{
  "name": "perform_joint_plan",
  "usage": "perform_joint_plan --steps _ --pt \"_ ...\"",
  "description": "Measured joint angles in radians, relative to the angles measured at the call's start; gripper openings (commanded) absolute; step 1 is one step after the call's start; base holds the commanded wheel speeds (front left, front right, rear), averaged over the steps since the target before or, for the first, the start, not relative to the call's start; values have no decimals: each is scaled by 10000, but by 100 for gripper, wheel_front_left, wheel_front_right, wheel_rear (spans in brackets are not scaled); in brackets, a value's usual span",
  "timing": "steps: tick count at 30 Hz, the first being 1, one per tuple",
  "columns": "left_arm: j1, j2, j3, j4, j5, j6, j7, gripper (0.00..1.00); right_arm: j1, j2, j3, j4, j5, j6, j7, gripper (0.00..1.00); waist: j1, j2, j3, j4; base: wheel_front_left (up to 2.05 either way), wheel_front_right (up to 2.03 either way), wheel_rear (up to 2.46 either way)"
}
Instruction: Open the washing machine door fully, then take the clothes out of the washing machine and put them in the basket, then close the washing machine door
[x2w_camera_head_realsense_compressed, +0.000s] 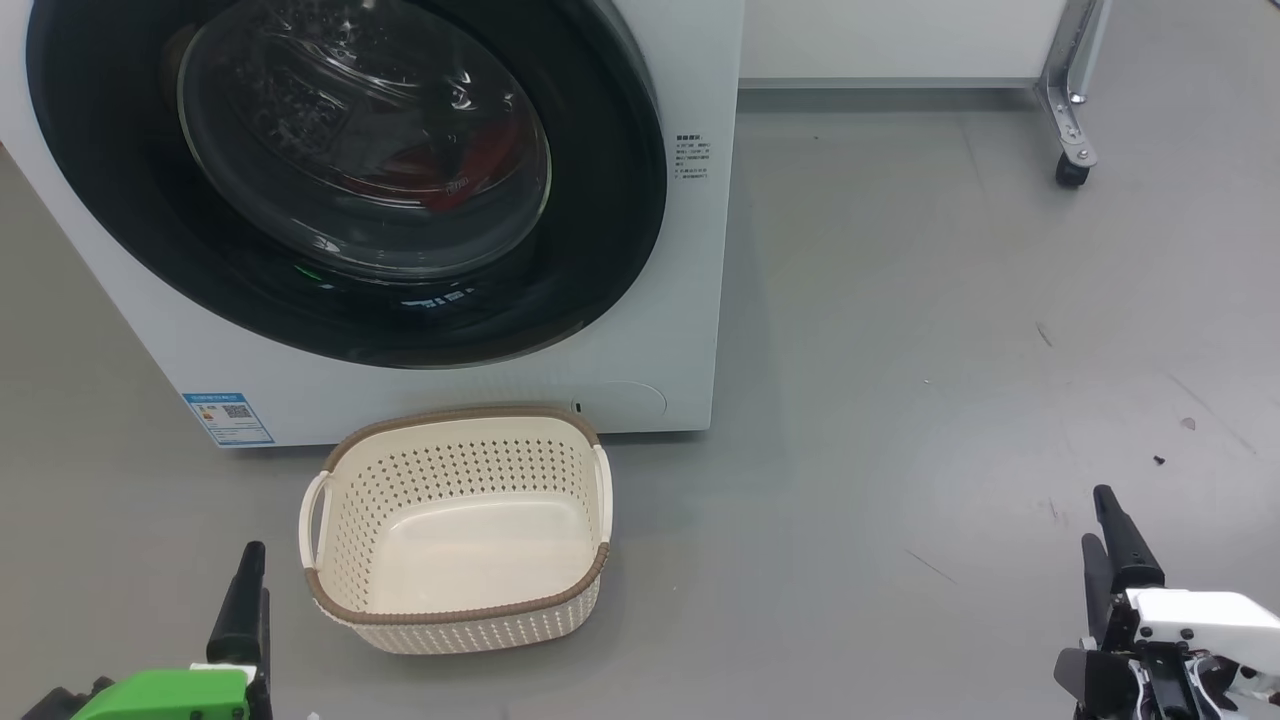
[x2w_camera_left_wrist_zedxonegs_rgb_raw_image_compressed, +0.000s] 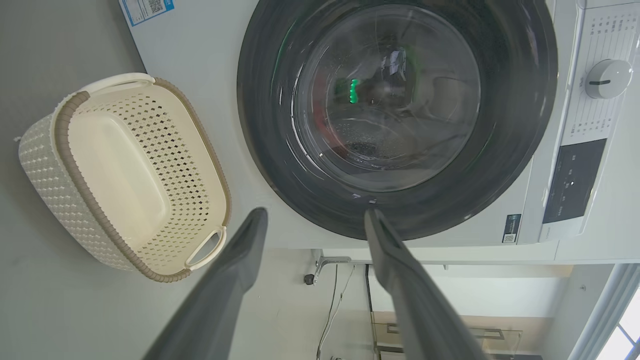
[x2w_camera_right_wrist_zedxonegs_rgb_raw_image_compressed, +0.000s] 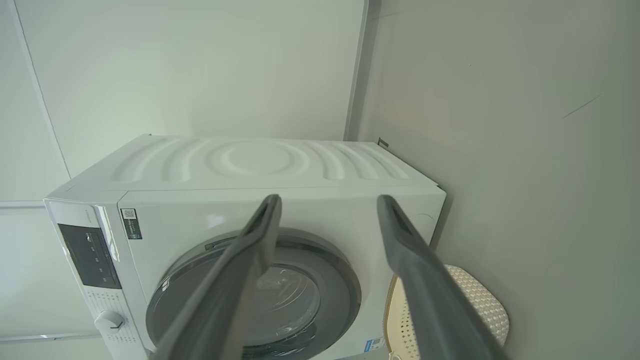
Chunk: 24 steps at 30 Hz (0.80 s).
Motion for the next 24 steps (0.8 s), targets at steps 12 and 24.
perform_joint_plan --steps 12,24 --pt "-132 -38 207 -552 694 0 -261 100 -159 -2 -25 -721 -761 0 -359 100 0 0 -41 42 0 0 0" --pt "-224 -123 188 -957 2660 0 -552 100 -164 -178 207 -1047 -2420 -102 -610 100 0 0 -72 104 0 0 0"
